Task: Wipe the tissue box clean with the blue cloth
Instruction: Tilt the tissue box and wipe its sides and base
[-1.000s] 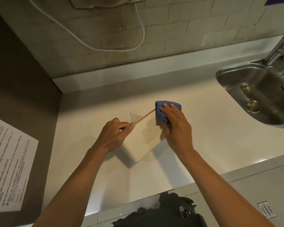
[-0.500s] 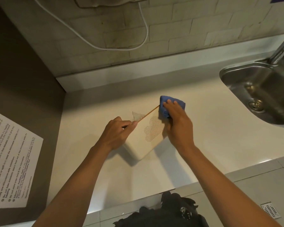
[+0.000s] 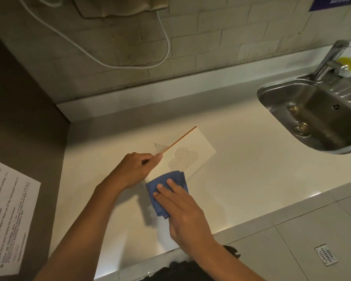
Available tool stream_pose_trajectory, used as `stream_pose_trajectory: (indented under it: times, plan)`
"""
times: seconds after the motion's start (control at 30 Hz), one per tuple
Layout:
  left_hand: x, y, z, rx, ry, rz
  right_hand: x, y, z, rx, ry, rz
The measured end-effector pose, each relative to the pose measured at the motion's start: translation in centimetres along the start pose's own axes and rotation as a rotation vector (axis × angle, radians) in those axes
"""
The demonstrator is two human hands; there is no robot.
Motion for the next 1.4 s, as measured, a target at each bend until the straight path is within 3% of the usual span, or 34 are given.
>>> stream_pose_trajectory:
  times: [0.13, 0.37, 0.47, 0.53, 0.73, 0.93, 1.3, 1.4]
  plan:
    - [-0.5, 0.4, 0.6, -0.125, 0.087, -0.057, 0.0, 0.2, 0.2, -0.016, -0.019, -0.013]
    - [-0.1, 0.7, 3.5, -0.156, 0.329, 0.06, 0.2, 0.6, 0.2, -0.039, -0.041, 0.016]
    - [-0.3, 0.8, 4.6, -0.133, 0.392, 0.188, 0.5, 0.6, 0.3, -0.044, -0.033, 0.019]
    - [-0.4, 1.2, 5.4, -0.098, 0.386, 0.215, 0.6, 0.7, 0.4, -0.049, -0.033, 0.029]
    - [1.0, 3.4, 6.6, -0.108, 0.277, 0.002, 0.7, 0.8, 0.5, -0.062, -0.029, 0.02]
    - [1.5, 3.9, 6.5, -0.1, 0.22, -0.061, 1.3, 1.0, 0.1, -0.072, -0.047, 0.012]
    - [1.8, 3.7, 6.5, -0.058, 0.193, -0.043, 1.5, 2.1, -1.4, -0.191, -0.118, -0.119]
    - [1.9, 3.5, 6.2, -0.032, 0.15, 0.009, -0.1, 1.1, -2.0, -0.19, -0.11, -0.046]
Point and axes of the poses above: each hand's wrist, its own y-axis towards the middle knuckle, its own x-axis out of the palm, z = x × y, the point moved 4 cm from there along y, towards the middle knuckle, and after that the axes turned 9 degrees about -x, right-handed, at the moved point
